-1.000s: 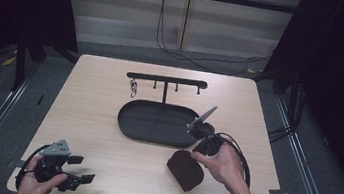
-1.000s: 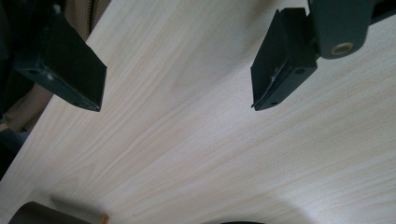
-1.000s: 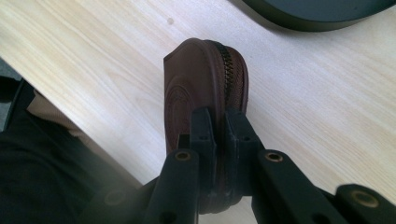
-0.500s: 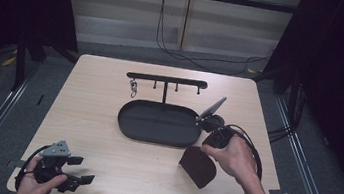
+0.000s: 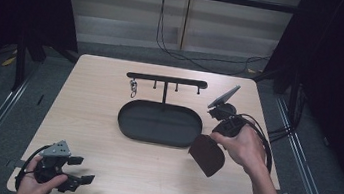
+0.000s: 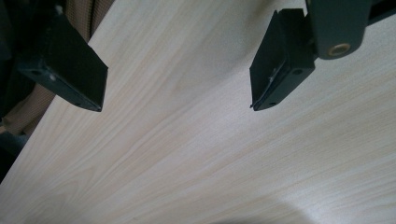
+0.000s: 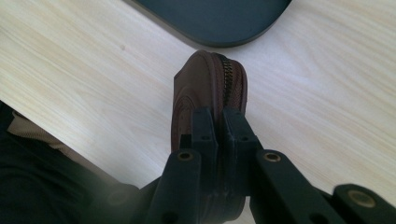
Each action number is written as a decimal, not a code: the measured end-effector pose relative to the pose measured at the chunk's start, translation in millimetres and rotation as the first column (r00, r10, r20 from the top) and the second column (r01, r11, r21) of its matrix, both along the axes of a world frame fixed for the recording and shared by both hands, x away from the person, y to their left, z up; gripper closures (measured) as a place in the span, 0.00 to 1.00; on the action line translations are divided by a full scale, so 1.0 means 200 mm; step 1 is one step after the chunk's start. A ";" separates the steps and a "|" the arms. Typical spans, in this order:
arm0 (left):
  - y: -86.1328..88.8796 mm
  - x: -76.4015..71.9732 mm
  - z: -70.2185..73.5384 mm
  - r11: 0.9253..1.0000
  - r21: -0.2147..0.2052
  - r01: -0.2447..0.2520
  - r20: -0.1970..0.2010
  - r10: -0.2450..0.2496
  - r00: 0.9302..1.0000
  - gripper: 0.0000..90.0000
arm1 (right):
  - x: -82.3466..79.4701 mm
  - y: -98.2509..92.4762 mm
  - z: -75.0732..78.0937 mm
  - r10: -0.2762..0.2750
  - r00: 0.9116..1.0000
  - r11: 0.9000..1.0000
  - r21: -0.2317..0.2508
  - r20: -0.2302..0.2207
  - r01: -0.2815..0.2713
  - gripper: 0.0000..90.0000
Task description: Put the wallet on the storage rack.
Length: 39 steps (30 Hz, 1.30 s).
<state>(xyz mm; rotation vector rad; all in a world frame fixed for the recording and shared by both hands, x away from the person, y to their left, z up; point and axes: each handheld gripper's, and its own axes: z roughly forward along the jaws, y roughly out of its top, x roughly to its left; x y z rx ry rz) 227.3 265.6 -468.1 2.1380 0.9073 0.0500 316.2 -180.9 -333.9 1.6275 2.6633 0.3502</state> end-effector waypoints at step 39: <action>-0.02 -0.02 -0.01 0.999 0.034 0.025 0.001 -0.025 1.000 0.21 | 0.25 0.03 0.19 -0.125 0.990 0.992 -0.015 0.058 0.126 0.94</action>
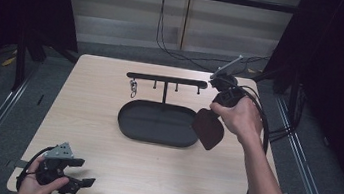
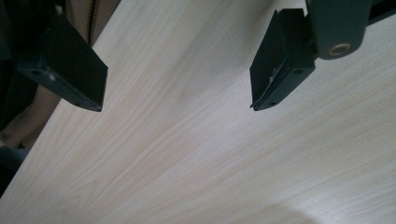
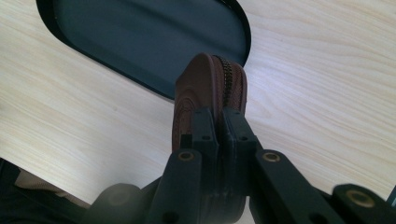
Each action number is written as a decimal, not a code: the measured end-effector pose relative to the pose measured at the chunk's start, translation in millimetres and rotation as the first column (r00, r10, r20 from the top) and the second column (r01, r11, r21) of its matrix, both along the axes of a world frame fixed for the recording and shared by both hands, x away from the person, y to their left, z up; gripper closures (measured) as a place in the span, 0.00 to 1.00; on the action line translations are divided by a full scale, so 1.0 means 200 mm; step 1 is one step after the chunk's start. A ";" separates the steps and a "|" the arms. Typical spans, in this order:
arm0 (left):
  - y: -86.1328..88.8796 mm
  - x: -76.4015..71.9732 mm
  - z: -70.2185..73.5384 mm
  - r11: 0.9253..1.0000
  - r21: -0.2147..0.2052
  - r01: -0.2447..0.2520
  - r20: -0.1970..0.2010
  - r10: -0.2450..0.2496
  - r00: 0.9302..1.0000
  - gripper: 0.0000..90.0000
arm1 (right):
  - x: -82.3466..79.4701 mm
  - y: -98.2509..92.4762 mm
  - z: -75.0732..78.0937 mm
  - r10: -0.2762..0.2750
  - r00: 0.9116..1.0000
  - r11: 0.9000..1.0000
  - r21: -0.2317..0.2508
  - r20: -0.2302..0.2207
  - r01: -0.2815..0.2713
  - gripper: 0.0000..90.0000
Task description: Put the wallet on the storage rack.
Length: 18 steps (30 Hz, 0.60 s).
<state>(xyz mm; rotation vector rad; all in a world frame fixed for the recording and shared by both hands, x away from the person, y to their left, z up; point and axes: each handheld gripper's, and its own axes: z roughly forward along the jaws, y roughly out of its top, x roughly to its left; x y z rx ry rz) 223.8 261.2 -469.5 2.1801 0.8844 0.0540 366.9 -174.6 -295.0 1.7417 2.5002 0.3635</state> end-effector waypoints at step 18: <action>0.02 0.00 0.01 1.000 -0.024 -0.010 -0.001 0.010 1.000 0.21 | 0.16 0.01 -0.08 -0.095 0.994 0.995 0.019 0.053 0.094 0.94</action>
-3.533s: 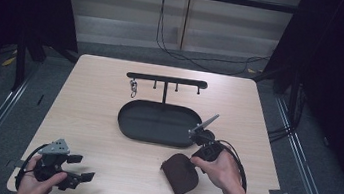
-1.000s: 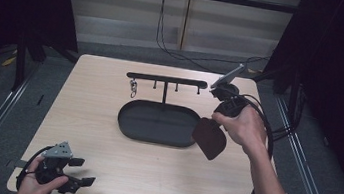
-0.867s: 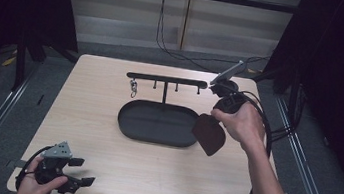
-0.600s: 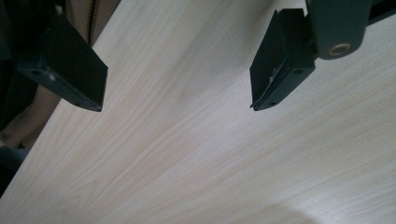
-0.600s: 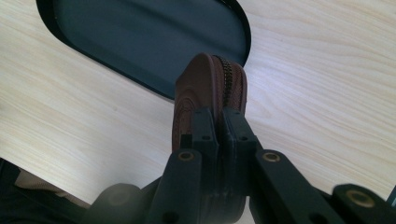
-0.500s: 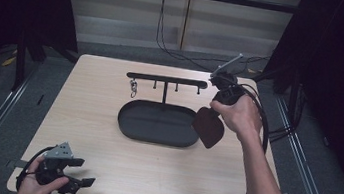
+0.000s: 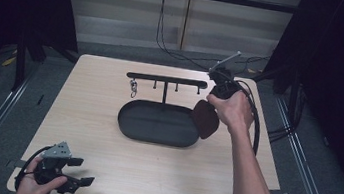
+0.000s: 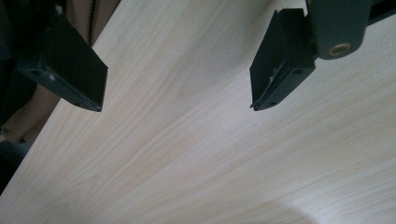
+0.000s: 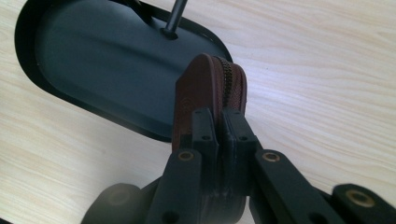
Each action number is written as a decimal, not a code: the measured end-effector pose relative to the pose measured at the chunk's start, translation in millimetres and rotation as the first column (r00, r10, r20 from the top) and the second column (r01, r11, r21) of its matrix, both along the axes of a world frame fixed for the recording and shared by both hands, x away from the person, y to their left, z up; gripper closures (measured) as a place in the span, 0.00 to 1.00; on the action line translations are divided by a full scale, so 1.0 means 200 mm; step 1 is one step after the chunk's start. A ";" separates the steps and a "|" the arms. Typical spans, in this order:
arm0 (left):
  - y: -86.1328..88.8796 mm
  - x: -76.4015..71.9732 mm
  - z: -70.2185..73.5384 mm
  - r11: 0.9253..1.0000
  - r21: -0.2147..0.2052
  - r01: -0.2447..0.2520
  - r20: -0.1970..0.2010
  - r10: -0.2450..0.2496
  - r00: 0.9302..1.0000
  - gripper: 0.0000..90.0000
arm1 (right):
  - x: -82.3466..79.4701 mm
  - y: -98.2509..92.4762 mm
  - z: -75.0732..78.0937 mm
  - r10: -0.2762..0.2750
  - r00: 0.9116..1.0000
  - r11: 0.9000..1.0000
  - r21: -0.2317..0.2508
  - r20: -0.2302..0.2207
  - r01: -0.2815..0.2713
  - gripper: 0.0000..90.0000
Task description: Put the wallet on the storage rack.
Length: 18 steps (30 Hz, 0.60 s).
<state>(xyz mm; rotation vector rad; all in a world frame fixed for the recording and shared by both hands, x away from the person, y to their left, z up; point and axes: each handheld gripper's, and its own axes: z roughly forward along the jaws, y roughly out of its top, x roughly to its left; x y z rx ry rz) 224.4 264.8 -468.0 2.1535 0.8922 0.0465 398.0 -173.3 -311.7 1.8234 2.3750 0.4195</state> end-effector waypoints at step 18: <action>0.00 0.02 0.00 1.000 -0.011 0.002 -0.004 -0.002 1.000 0.19 | 0.04 -0.01 -0.15 -0.063 0.996 0.988 0.148 0.071 0.052 0.95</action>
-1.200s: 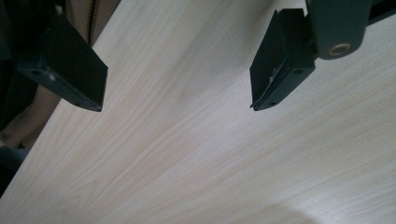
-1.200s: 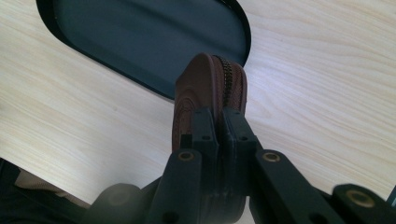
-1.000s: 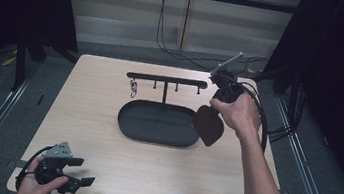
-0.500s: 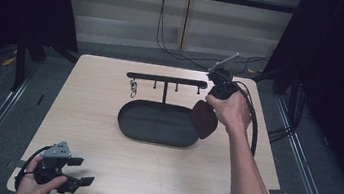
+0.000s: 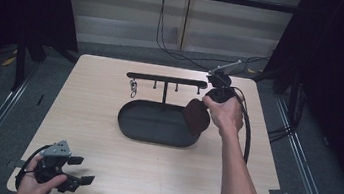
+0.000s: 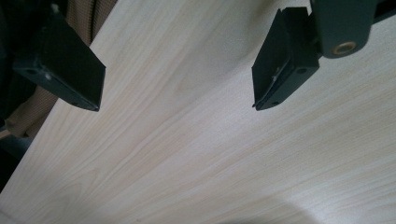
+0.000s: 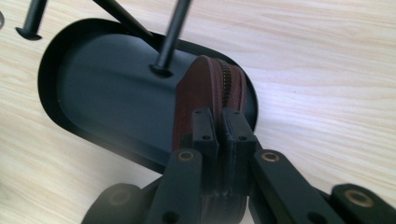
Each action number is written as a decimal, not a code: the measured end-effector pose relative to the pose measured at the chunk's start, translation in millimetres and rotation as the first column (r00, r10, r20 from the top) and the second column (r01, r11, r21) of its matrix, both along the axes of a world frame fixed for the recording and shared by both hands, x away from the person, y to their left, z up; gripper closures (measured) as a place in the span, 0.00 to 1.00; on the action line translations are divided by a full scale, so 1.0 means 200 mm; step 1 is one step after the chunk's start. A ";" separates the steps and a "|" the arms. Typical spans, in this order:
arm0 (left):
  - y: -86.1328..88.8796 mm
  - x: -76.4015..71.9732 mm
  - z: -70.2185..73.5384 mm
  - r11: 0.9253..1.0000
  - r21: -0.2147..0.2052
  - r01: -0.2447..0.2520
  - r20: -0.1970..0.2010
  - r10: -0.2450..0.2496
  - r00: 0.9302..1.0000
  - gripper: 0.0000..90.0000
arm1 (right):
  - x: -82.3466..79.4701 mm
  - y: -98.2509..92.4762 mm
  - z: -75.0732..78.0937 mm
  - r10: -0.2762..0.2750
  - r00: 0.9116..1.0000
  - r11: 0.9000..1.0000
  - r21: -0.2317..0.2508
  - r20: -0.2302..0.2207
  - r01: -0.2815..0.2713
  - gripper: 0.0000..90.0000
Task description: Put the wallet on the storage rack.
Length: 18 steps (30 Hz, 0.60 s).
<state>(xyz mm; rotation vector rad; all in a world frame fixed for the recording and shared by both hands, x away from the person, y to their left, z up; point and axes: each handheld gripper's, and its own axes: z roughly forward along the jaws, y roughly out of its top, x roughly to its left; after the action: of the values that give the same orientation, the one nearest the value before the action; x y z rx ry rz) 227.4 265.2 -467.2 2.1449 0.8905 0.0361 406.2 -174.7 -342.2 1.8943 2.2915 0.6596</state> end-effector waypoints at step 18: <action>0.02 0.01 0.01 0.999 -0.024 -0.030 0.006 0.030 1.000 0.19 | 0.00 -0.05 -0.15 -0.095 0.995 0.987 0.130 0.006 0.093 0.95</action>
<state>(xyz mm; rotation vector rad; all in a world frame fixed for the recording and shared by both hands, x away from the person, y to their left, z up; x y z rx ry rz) 228.6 269.6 -465.5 2.1079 0.9148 0.0473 407.1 -184.4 -372.2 2.0336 2.1856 0.8234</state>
